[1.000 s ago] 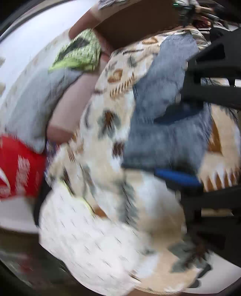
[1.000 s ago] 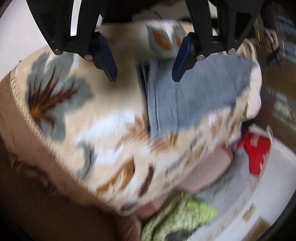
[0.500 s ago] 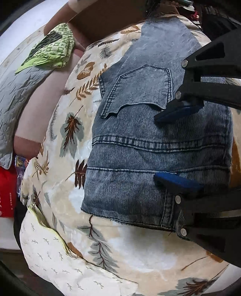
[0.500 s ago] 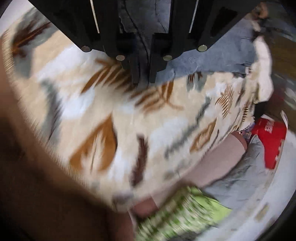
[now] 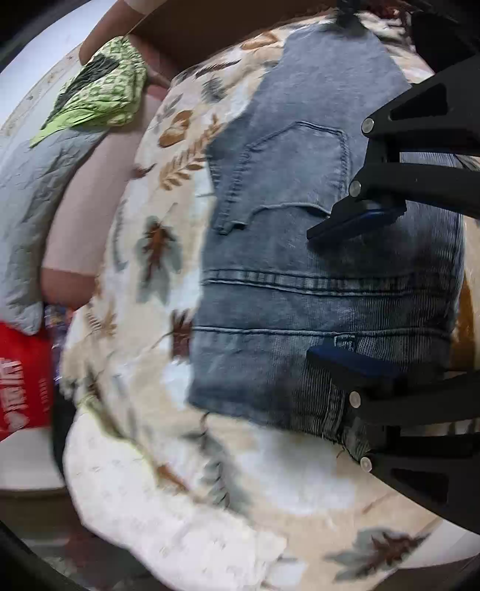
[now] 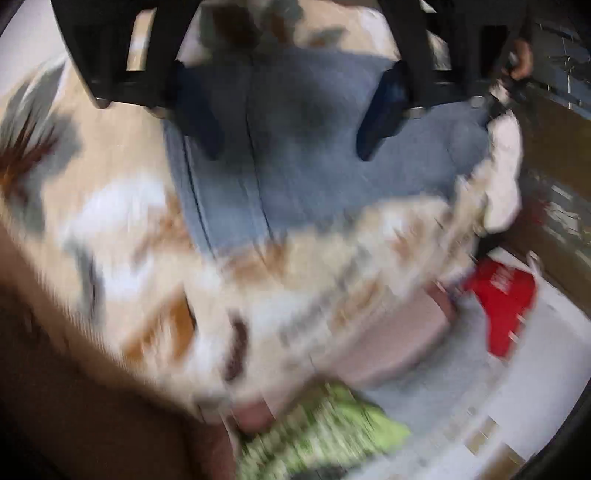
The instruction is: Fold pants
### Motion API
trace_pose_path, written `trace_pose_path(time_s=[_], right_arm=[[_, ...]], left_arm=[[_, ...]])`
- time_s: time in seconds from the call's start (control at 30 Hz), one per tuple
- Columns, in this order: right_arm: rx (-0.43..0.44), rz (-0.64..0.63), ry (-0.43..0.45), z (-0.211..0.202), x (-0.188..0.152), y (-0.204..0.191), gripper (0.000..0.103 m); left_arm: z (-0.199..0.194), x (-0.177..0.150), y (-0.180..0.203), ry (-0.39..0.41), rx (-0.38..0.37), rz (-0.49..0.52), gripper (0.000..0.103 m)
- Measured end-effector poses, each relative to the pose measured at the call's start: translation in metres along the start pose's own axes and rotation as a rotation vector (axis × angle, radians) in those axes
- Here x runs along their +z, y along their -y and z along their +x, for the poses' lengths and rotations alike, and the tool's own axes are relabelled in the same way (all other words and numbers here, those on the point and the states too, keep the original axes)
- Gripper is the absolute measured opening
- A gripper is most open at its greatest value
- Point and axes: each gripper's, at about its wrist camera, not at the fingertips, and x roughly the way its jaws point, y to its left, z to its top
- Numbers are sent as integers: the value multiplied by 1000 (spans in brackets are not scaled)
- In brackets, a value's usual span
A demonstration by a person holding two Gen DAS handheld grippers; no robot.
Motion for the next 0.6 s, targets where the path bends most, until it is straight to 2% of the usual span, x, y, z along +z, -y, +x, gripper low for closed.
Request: trace_pose_path(time_s=[0.03, 0.07, 0.13, 0.17, 0.2, 0.23, 0.27, 0.37, 0.47, 0.5, 0.53, 0.57, 0.6], right_arm=[[-3, 8, 1, 5, -2, 5, 75], [24, 20, 64, -8, -3, 6, 75], [101, 73, 139, -32, 1, 5, 75], [131, 101, 223, -55, 0, 8, 75], [133, 116, 257, -66, -1, 7, 75], [151, 120, 268, -70, -4, 4, 75], [205, 121, 257, -72, -7, 5, 75], [261, 167, 209, -47, -17, 3, 76], [210, 279, 74, 17, -30, 23, 75], [216, 279, 115, 13, -31, 23, 75], [205, 273, 120, 7, -29, 19, 75], [181, 256, 106, 1, -25, 12, 75], [161, 212, 115, -8, -18, 1, 75]], left_arm=[[-7, 2, 7, 22, -5, 14, 58], [-16, 4, 20, 51, -19, 40, 60], [-32, 6, 52, 115, -52, 100, 70], [-36, 6, 64, 137, -69, 121, 70], [-41, 4, 81, 161, -102, 153, 70], [-43, 1, 96, 178, -133, 188, 71], [-44, -2, 106, 185, -141, 209, 71], [-28, -12, 128, 145, -135, 230, 71], [5, -24, 135, 70, -72, 219, 71], [19, -29, 135, 20, -32, 227, 71], [38, -35, 134, -47, 10, 227, 71], [45, -39, 132, -64, 18, 221, 71], [46, -42, 132, -47, 25, 224, 72]])
